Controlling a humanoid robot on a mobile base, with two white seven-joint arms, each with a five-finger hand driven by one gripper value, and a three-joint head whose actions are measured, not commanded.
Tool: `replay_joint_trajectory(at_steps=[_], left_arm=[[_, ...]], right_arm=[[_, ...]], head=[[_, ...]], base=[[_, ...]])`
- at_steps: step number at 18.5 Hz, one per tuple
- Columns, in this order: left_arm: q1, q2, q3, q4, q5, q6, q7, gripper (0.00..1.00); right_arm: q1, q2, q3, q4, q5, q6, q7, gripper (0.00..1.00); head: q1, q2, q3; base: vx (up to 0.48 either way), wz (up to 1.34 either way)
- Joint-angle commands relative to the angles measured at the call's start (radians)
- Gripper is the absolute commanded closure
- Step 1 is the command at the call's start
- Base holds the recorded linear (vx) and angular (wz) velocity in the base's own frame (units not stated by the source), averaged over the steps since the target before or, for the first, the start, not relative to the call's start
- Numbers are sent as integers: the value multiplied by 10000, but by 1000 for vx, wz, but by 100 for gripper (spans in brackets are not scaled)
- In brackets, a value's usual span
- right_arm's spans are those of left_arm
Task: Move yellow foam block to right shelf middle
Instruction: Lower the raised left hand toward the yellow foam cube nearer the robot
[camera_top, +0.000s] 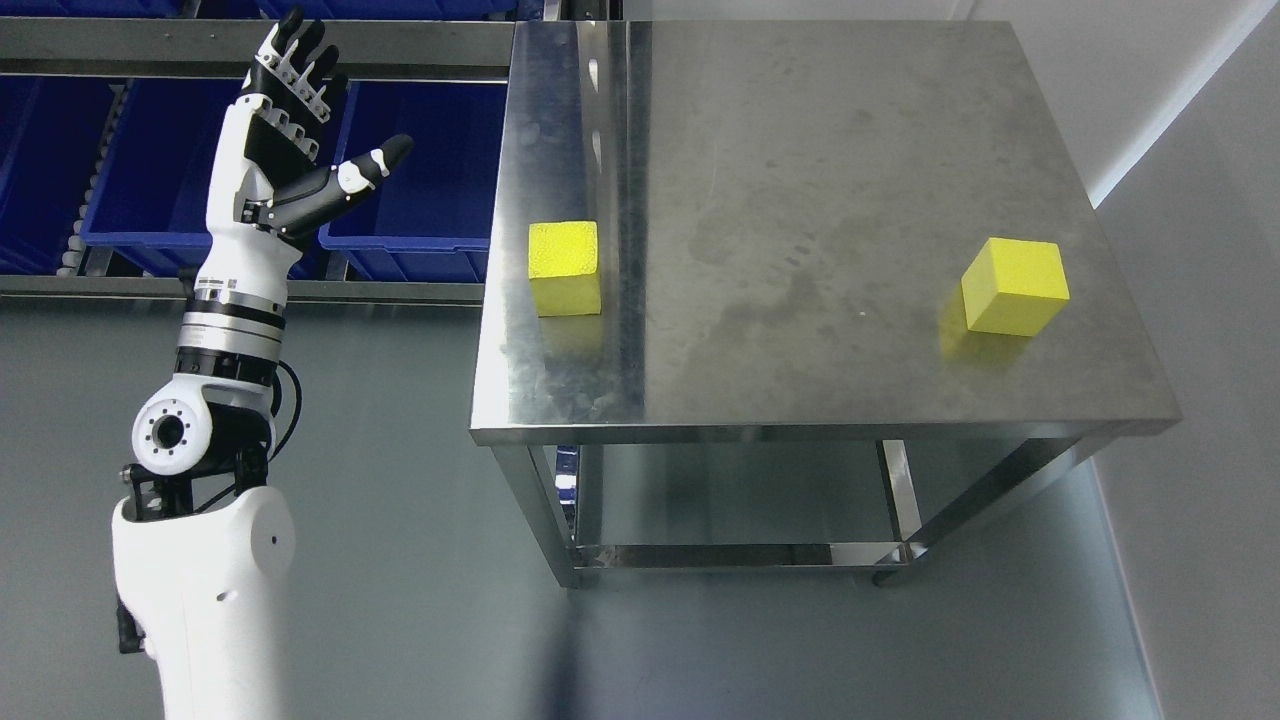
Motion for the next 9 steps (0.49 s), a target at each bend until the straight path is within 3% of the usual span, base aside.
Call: replay_joint_trajectory(at_steps=[1, 4, 9], left_arm=[[-35, 175, 78, -17, 3, -55, -174, 0], [72, 564, 336, -48, 18, -422, -753, 0], [1158, 1532, 1564, -48, 3, -531, -4232, 0]], right_arm=[[-31, -175, 0, -175, 0, 5, 7, 0], [-15, -175, 0, -175, 0, 5, 7, 0], [-15, -175, 0, -175, 0, 5, 7, 0]], head=[[0, 0, 0], [0, 0, 0], [0, 0, 0]], base=[[0, 0], [0, 0], [0, -8]])
